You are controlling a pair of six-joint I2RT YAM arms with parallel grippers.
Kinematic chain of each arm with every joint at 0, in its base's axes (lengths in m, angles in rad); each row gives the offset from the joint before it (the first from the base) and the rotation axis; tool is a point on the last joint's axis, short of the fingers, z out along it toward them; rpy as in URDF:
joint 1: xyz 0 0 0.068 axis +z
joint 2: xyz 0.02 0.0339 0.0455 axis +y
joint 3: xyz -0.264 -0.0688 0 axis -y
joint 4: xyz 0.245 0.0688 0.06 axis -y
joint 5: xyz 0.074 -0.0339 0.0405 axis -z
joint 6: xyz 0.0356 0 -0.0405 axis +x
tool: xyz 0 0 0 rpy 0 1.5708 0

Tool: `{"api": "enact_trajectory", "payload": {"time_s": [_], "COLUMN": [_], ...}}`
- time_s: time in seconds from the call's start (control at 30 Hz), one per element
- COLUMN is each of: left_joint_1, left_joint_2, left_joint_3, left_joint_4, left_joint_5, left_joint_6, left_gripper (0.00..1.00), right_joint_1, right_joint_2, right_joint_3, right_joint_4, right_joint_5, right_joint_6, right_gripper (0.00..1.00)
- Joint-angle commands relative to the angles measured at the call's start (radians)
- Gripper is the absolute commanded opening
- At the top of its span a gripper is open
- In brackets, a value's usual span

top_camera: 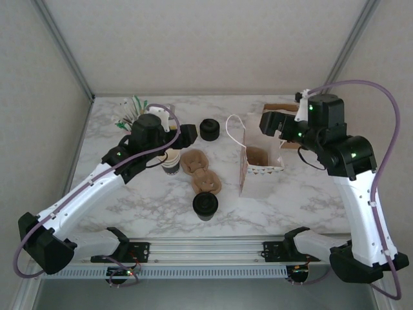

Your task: Pack the takeout coffee

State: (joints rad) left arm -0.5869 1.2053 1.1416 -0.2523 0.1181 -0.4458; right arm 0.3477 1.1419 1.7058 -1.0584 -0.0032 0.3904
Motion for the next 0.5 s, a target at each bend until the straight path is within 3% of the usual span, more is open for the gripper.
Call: {"api": "enact_trajectory", "payload": {"time_s": [0.0, 0.23, 0.47], "left_joint_1": [0.009, 0.009, 0.012], "left_joint_2": [0.006, 0.045, 0.075], "left_joint_3": [0.044, 0.056, 0.064], "left_joint_4": [0.066, 0.074, 0.072], "left_joint_5": [0.065, 0.064, 0.054], "left_joint_6": [-0.008, -0.01, -0.003], "left_gripper": [0.82, 0.81, 0.81], "right_joint_1": [-0.082, -0.23, -0.375], "right_joint_2": [-0.008, -0.035, 0.008], "right_joint_3": [-0.04, -0.132, -0.223], "right_joint_4": [0.023, 0.062, 0.209], "right_joint_5": [-0.093, -0.173, -0.464], "right_joint_6": [0.037, 0.078, 0.132], "right_gripper": [0.99, 0.99, 0.99]}}
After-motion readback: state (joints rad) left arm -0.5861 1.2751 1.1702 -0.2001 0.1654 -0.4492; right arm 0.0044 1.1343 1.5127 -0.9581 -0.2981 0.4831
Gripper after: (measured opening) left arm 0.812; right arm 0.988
